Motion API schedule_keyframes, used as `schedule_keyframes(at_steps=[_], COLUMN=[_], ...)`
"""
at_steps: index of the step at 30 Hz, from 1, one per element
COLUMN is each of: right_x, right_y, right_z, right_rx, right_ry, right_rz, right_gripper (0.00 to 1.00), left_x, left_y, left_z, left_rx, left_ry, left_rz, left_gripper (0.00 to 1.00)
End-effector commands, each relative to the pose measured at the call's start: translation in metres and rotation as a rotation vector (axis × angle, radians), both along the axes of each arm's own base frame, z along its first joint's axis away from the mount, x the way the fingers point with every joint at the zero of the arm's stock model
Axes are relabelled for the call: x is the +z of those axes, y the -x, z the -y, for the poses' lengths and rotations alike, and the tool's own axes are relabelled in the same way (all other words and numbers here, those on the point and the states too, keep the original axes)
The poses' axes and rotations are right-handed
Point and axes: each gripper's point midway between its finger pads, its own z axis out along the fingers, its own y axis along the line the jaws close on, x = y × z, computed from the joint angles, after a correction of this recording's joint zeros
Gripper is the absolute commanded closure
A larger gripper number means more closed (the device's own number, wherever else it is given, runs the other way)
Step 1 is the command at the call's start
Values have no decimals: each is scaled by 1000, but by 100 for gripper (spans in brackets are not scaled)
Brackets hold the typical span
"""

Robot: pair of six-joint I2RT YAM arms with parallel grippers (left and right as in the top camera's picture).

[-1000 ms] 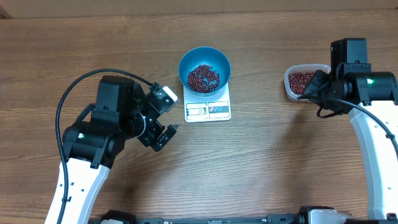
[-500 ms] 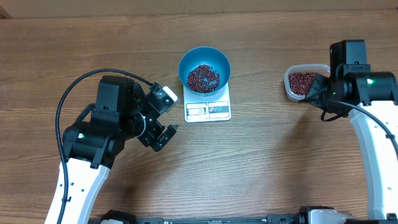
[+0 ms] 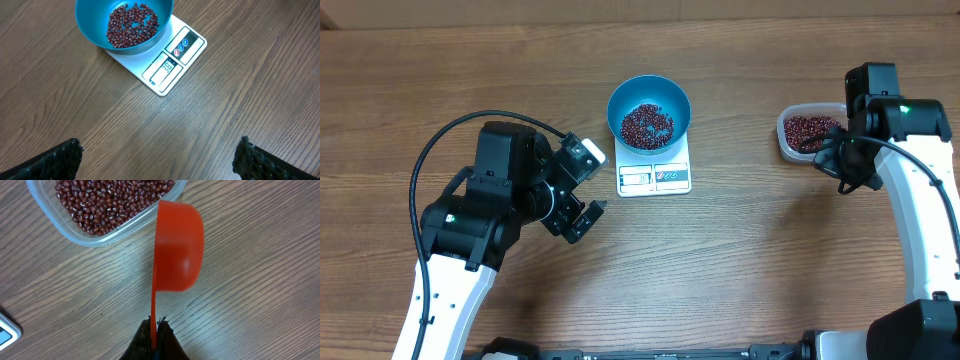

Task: Scoop item into bowl and weigh 150g on scale
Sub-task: 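Position the red scoop over the bean tub with the right gripper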

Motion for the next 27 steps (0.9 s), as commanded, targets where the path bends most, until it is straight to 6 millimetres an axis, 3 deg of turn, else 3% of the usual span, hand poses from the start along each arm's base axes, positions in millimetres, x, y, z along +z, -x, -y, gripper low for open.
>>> schedule_keyframes(at_steps=[1,13,20,27], right_x=[10,13,12,-21], right_y=[-3,-16,-53,-72], right_z=[5,8,10,15], right_rx=[42,141,224,380], right_ry=[28,65,99,157], right_rz=[15,50,145,54], right_gripper=[96,96,96,96], left_x=[9,9,9,9], left_y=[-5,-5,-5,-5], left_z=[-1,-1,-1,-1], left_rx=[15,15,15,15], left_ry=[9,8,9,9], left_rz=[20,20,20,20], left_gripper=[0,0,0,0])
